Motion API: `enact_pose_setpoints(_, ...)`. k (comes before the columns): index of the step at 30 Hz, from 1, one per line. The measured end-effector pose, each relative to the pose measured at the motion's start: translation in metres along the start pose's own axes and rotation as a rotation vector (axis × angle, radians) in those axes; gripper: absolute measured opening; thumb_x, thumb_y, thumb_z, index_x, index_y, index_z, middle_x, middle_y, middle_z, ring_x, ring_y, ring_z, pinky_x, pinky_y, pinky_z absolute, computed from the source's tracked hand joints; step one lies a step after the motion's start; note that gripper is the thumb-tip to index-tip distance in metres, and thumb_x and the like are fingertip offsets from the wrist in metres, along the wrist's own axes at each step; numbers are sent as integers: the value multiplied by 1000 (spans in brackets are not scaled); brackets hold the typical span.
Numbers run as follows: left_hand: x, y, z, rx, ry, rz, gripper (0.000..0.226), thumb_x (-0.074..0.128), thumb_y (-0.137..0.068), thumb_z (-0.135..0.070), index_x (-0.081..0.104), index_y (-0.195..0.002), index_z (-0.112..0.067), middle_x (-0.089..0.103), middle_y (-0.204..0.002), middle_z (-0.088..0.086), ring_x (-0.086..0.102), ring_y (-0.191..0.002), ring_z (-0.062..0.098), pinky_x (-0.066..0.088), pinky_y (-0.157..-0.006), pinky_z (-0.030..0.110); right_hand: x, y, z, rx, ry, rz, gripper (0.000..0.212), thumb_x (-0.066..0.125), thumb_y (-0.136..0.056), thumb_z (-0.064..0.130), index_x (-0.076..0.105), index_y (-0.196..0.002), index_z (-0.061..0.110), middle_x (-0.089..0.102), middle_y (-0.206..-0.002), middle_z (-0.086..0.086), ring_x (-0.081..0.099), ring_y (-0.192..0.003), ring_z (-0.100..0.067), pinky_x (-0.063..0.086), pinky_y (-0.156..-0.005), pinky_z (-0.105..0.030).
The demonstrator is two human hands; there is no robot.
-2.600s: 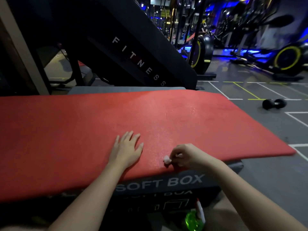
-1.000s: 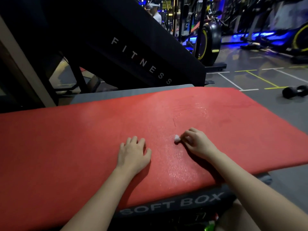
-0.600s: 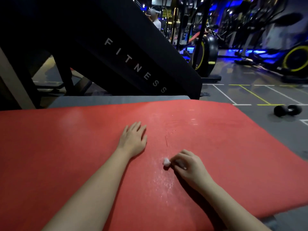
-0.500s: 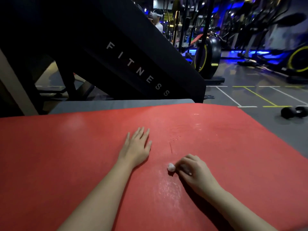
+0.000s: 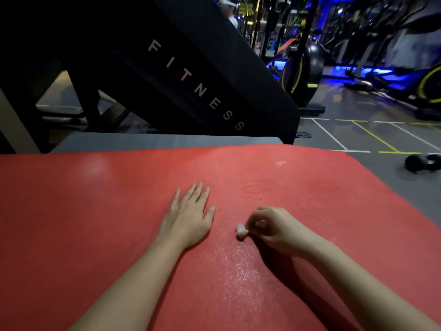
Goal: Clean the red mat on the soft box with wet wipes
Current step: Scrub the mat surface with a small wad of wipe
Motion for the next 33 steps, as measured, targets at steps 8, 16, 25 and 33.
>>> enact_pose_setpoints(8, -2, 0, 1, -2, -17, 11, 86, -2, -86, -62, 14, -164, -28, 5, -171, -7, -3, -156, 5, -6, -128, 42, -29, -98, -48, 154, 85, -222, 7, 67, -87, 14, 74, -90, 13, 65, -92, -7, 62, -89, -27, 36, -70, -26)
enact_pose_setpoints(16, -5, 3, -2, 3, -26, 38, 82, -2, -89, -62, 9, -164, -28, 0, -171, -8, -7, -156, 5, -4, -128, 43, -29, -69, -42, 56, 48, -174, 8, 71, -85, 13, 74, -88, 19, 63, -85, 5, 61, -80, -16, 36, -66, -22)
enact_pose_setpoints(25, -6, 3, -4, 4, -58, 57, 83, -4, -88, -60, 8, -164, -27, 2, -171, -7, -6, -156, 7, -5, -127, 44, -36, -131, -59, 109, 85, -285, 7, 69, -82, 8, 74, -86, 11, 65, -86, -8, 62, -82, -29, 39, -68, -29)
enact_pose_setpoints(33, -7, 2, -3, 7, -51, 54, 80, 2, -91, -59, 9, -164, -28, 3, -171, -7, -5, -156, 7, -5, -127, 43, -32, -125, -53, 92, 139, -114, 12, 66, -84, 14, 75, -90, 18, 71, -90, -3, 64, -85, -21, 46, -72, -28)
Point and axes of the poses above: each hand's wrist, its own y-axis away from the middle knuckle, its own x-axis out of the palm, z = x × y, the point moved 10 cm from there along -y, towards the middle knuckle
